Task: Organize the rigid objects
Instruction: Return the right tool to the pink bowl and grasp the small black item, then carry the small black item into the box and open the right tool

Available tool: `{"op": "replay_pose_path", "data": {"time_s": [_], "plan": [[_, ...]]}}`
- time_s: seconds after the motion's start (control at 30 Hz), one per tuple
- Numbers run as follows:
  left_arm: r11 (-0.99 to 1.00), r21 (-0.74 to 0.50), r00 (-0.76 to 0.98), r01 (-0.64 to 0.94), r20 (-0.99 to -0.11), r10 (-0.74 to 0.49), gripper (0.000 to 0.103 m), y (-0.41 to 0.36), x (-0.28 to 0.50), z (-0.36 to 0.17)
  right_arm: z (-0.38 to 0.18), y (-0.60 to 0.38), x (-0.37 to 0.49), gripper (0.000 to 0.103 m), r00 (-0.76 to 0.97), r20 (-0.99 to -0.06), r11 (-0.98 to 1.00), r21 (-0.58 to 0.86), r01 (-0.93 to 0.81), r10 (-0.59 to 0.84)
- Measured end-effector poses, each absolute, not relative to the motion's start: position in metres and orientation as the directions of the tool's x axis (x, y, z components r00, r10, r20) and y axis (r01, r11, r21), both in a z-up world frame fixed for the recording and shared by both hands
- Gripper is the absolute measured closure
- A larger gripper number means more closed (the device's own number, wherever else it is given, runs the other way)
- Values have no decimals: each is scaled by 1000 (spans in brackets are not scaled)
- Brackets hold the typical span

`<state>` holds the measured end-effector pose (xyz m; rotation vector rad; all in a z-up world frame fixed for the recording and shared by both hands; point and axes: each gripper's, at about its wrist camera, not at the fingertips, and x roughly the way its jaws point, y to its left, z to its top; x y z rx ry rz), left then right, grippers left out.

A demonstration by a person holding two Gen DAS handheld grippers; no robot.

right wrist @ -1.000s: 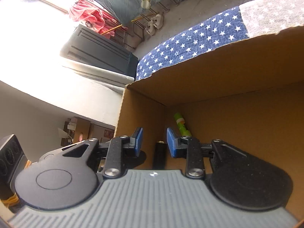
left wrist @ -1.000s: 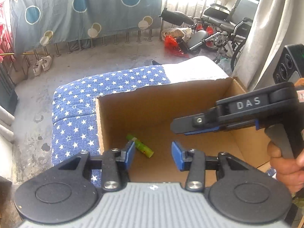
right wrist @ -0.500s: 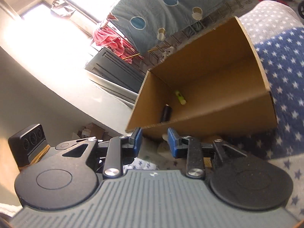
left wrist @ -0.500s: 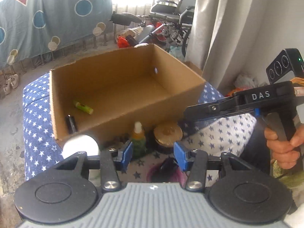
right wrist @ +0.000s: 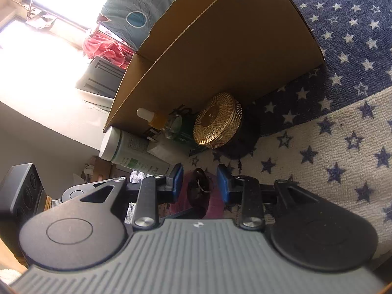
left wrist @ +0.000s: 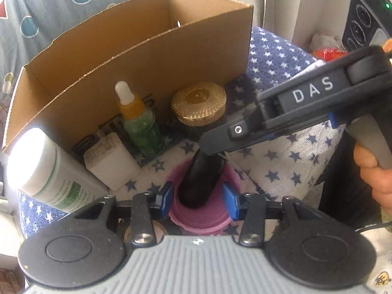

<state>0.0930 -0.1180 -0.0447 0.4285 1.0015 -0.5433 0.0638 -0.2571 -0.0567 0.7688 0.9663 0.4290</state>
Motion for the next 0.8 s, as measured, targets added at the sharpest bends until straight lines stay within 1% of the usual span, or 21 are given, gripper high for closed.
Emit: {"op": "replay_pose_path", "data": {"time_s": [0.13,0.27,0.37,0.5,0.6,0.63,0.67,0.8], "plan": [[786,105,435,610,-873,-221,60,-122,93,-47,-63,-253,69,74,507,-571,657,754,11,646],[784,112,443,611,-869,-221,60,-127,94,-48,-68,-251,73,81,503,-554,635,772,13,663],[783,115,446,611,-867,-220,61,-129,95,-49,-62,-247,70,83,516,-547,641,767,-6,659],[783,120,453,611,-864,-221,61,-129,93,-49,-50,-242,63,83,528,-514,628,777,-47,676],[787,117,457,606,-861,-224,65,-128,93,-49,-50,-231,62,83,521,-531,650,757,-62,668],[788,119,460,604,-860,-222,68,-126,89,-49,-52,-228,62,83,517,-537,654,754,-61,667],[790,124,464,601,-858,-219,74,-126,88,-49,-53,-226,62,84,513,-541,655,754,-55,666],[788,131,475,601,-852,-221,78,-124,82,-47,-56,-222,63,84,514,-540,651,758,-48,667]]}}
